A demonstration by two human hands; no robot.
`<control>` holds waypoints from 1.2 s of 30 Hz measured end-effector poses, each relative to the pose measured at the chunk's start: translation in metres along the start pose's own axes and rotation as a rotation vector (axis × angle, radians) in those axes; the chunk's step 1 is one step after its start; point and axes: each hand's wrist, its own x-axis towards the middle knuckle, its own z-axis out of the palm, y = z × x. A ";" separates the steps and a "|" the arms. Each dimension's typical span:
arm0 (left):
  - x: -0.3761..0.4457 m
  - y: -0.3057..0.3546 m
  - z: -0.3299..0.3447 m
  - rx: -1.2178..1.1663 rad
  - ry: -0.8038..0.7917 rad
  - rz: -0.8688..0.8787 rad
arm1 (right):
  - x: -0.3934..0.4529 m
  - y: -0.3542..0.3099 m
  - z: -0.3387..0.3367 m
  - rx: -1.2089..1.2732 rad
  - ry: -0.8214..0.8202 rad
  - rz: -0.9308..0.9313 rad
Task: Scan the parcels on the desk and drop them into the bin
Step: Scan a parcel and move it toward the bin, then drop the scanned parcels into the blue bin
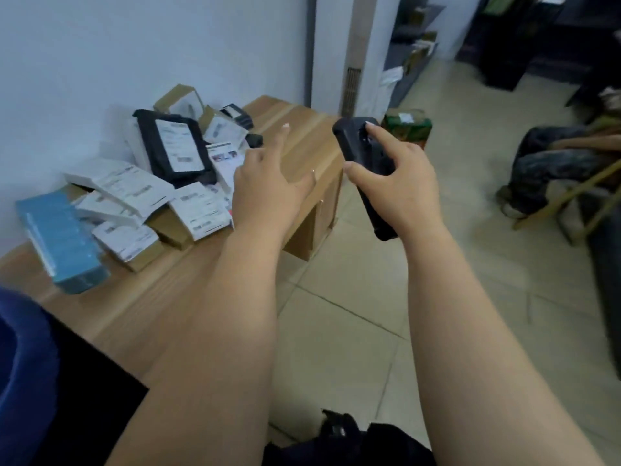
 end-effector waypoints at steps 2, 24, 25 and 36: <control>0.012 0.022 0.034 -0.005 -0.026 0.014 | 0.021 0.025 -0.026 -0.005 0.043 0.024; 0.336 0.036 0.216 -0.002 -0.071 -0.069 | 0.372 0.152 0.027 0.084 0.055 0.146; 0.350 0.034 0.219 0.008 -0.064 -0.082 | 0.386 0.156 0.034 0.085 0.038 0.150; 0.487 -0.007 0.275 0.146 0.123 -0.457 | 0.583 0.200 0.122 0.087 -0.301 0.046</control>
